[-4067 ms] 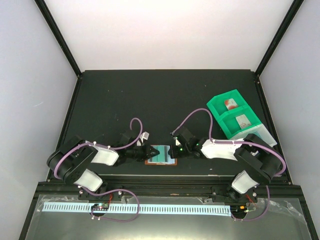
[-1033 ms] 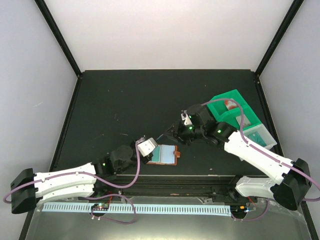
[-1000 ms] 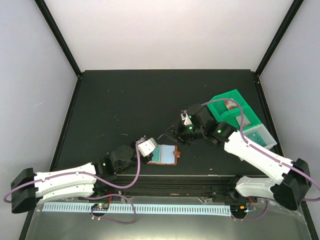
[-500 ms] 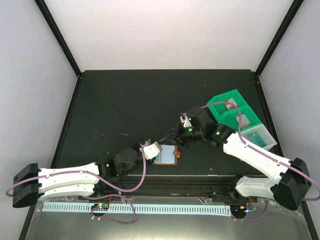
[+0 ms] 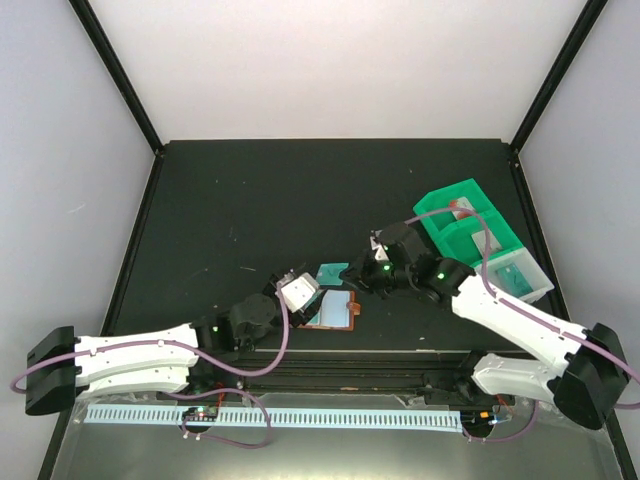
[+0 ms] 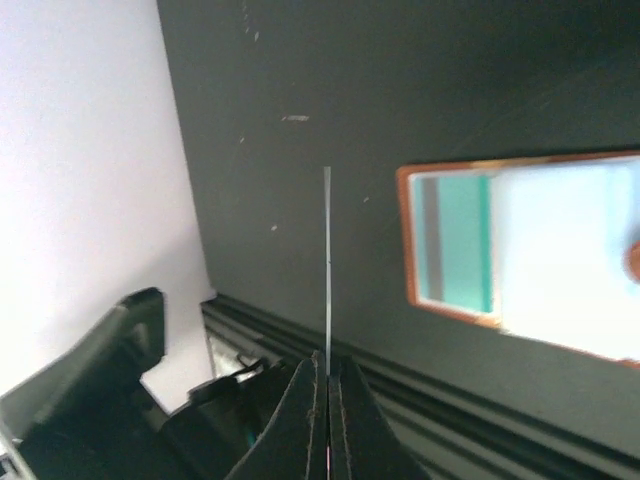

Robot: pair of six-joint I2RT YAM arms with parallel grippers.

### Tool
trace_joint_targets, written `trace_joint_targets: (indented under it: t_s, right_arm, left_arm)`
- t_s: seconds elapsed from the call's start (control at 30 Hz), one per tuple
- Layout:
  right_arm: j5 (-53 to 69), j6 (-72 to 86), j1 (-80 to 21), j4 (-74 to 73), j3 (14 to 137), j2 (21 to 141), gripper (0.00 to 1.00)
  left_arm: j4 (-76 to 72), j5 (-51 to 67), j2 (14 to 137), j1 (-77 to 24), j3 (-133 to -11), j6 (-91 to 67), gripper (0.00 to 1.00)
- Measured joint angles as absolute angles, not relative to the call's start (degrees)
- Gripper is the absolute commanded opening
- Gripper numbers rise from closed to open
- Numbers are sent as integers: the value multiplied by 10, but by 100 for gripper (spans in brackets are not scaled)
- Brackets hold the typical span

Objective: Take the credit cards out of the card holder

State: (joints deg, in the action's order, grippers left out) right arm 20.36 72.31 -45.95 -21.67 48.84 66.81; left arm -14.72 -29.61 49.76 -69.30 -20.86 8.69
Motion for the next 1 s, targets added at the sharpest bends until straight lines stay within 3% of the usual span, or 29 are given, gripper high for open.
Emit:
trace_joint_targets:
  t_s: [0.13, 0.4, 0.67, 1.0]
  right_arm:
    - [143, 689, -459, -220, 453, 623, 1]
    - [14, 579, -459, -229, 430, 515, 1]
    - [-52, 503, -434, -286, 428, 489, 1]
    - [-79, 485, -242, -386, 428, 448, 1]
  left_arm:
    - [-108, -283, 498, -671, -232, 22, 99]
    - [-67, -168, 495, -588, -249, -102, 99]
    - [-41, -10, 499, -485, -259, -203, 99]
    - [12, 111, 506, -420, -270, -236, 99]
